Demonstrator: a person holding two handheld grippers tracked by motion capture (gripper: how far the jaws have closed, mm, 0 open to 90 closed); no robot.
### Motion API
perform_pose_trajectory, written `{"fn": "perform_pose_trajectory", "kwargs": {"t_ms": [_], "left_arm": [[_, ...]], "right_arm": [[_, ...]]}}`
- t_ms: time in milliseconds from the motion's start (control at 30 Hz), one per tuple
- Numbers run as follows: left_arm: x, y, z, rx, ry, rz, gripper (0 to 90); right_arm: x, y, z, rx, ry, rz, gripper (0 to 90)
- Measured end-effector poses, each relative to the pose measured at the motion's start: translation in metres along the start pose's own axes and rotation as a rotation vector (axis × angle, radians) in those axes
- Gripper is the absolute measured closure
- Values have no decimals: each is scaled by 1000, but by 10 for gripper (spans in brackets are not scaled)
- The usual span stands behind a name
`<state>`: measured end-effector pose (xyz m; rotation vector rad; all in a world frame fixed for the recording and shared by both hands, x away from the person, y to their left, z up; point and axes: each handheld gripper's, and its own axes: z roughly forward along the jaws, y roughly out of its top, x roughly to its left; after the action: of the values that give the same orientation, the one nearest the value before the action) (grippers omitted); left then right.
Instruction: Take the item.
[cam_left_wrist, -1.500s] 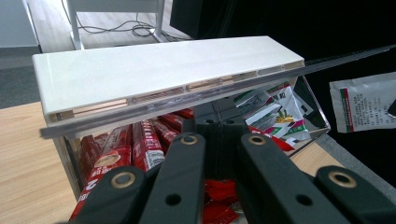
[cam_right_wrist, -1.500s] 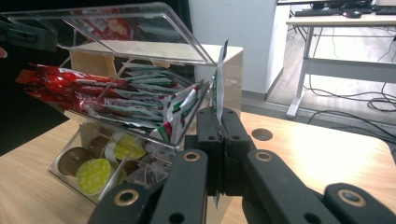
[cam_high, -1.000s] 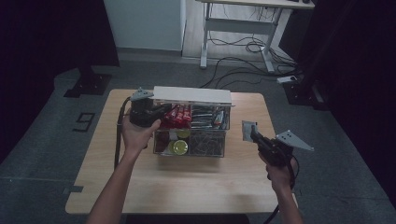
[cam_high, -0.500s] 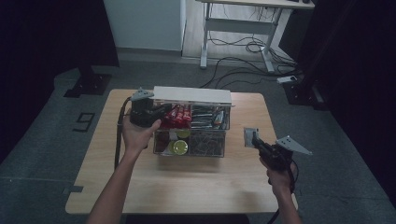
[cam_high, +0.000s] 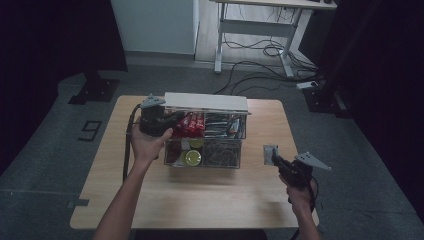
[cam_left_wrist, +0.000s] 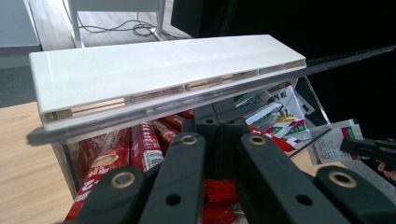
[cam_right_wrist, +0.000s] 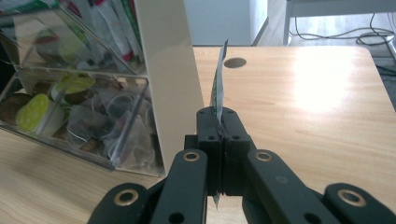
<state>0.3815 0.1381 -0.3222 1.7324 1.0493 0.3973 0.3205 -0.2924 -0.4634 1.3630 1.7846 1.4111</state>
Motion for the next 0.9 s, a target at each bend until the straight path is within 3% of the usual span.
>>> {"fn": "perform_pose_trajectory", "kwargs": {"t_ms": [567, 900], "left_arm": [[0, 0, 1, 3, 2, -2, 900], [1, -1, 1, 0, 0, -3, 900]], "right_arm": [[-19, -33, 13, 92, -39, 29, 875], [-23, -49, 22, 141, -40, 44, 875]]}}
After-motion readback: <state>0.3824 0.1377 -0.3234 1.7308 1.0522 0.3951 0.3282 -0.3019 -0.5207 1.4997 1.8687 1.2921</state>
